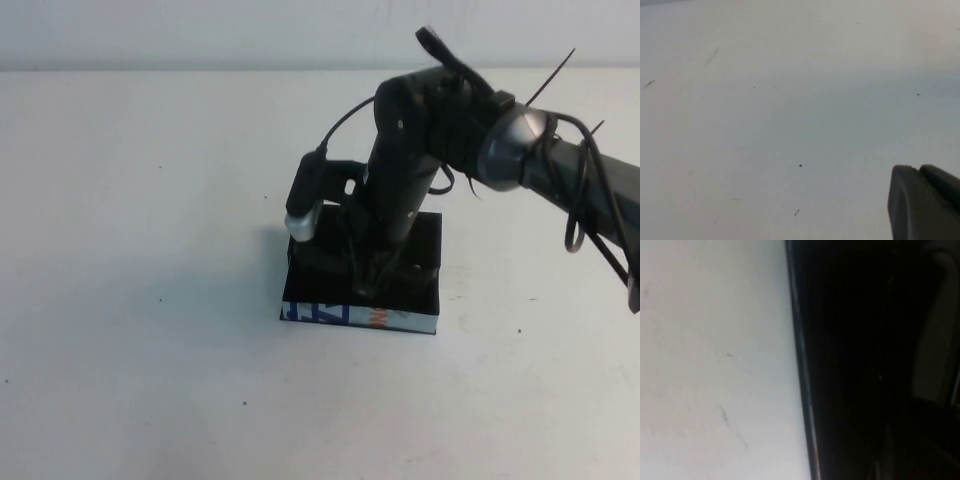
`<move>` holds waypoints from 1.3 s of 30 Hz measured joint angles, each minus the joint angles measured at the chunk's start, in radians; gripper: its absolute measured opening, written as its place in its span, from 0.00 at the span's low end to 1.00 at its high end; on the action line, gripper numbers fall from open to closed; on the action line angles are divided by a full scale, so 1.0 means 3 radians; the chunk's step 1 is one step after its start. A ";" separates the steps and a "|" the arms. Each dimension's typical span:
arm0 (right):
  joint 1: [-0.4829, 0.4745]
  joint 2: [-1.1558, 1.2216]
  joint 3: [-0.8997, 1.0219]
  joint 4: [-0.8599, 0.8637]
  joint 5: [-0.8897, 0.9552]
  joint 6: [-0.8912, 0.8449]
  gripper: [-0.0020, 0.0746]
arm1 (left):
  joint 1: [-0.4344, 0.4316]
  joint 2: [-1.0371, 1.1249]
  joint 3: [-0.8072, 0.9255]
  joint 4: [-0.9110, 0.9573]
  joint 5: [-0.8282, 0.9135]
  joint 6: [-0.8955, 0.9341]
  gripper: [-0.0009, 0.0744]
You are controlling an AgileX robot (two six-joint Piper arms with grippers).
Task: Take glasses out of glasses case
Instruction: Pick up the glasses from the glasses case, then place the glasses on the table
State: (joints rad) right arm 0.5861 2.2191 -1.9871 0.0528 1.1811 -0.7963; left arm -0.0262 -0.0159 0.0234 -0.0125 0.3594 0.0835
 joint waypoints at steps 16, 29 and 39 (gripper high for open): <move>-0.0538 -0.1432 0.1030 0.0123 0.0127 0.3016 0.11 | 0.0000 0.0000 0.0000 0.0000 0.0000 0.0000 0.01; -0.1120 -0.2107 0.3445 0.0570 -0.1645 0.3486 0.11 | 0.0000 0.0000 0.0000 0.0000 0.0000 0.0000 0.01; -0.1184 -0.1775 0.3381 0.0364 -0.1786 0.3281 0.24 | 0.0000 0.0000 0.0000 0.0000 0.0000 0.0000 0.01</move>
State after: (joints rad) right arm 0.2310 1.6866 -0.9727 0.1620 0.6453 0.1881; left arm -0.0262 -0.0159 0.0234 -0.0125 0.3594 0.0835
